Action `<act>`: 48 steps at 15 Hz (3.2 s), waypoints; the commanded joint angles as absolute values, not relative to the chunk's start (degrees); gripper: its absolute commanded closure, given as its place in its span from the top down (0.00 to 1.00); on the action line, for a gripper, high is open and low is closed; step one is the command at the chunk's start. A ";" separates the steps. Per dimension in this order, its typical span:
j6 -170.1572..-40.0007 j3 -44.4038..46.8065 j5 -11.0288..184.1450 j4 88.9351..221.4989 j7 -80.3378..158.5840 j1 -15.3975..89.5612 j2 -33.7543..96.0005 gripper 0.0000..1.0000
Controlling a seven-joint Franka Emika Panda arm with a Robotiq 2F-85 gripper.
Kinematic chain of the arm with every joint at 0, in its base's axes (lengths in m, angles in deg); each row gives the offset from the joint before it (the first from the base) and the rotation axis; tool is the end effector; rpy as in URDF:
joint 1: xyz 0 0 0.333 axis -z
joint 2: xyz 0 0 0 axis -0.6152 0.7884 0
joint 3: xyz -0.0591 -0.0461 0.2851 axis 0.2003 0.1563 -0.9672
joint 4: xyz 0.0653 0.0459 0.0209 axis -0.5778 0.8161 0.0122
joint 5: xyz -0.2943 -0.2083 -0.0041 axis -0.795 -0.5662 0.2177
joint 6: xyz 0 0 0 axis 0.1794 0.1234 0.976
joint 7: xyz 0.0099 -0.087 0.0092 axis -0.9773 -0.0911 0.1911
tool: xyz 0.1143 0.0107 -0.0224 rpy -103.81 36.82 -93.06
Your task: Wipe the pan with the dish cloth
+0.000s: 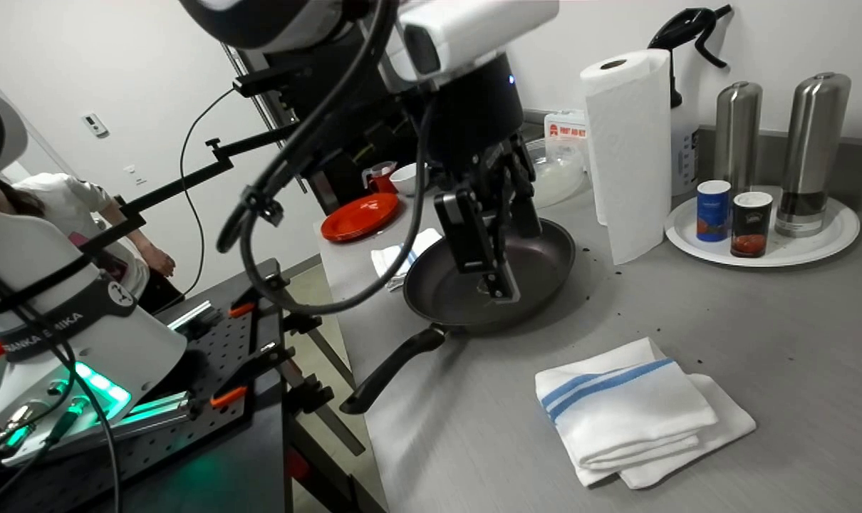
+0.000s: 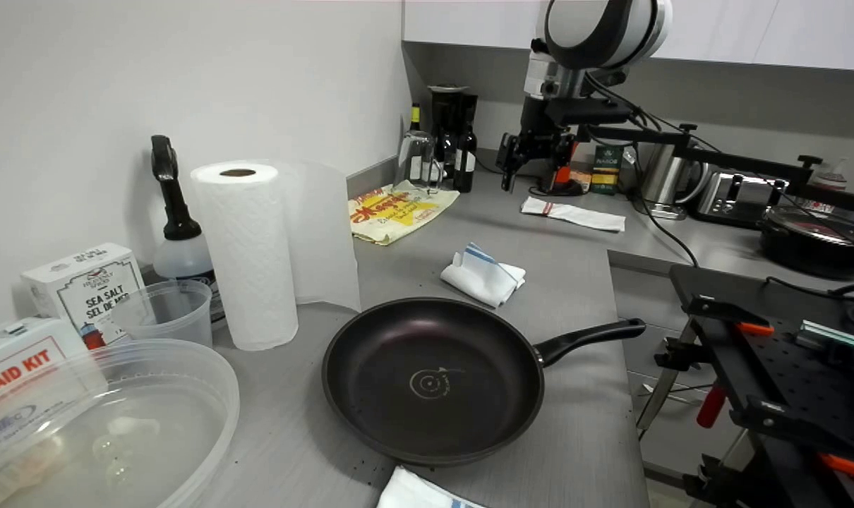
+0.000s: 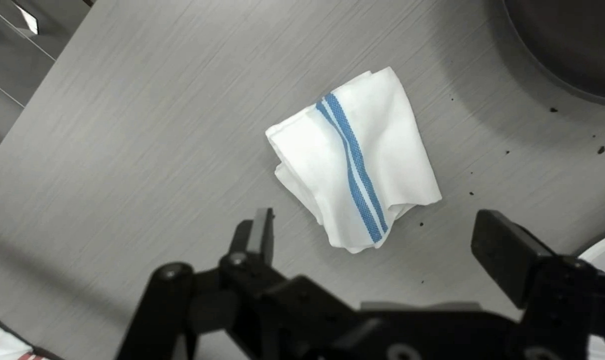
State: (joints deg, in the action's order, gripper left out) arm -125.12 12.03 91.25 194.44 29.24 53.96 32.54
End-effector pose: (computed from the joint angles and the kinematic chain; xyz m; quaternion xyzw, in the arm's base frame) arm 0.4424 -0.2674 0.2244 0.9192 -0.3894 0.0451 0.0382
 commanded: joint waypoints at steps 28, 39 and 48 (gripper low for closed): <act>-128.42 6.50 100.08 173.85 36.75 60.75 60.52 1.00; -127.19 5.85 99.56 174.19 39.24 61.53 60.16 1.00; -126.92 5.38 99.62 174.06 39.94 62.05 60.16 1.00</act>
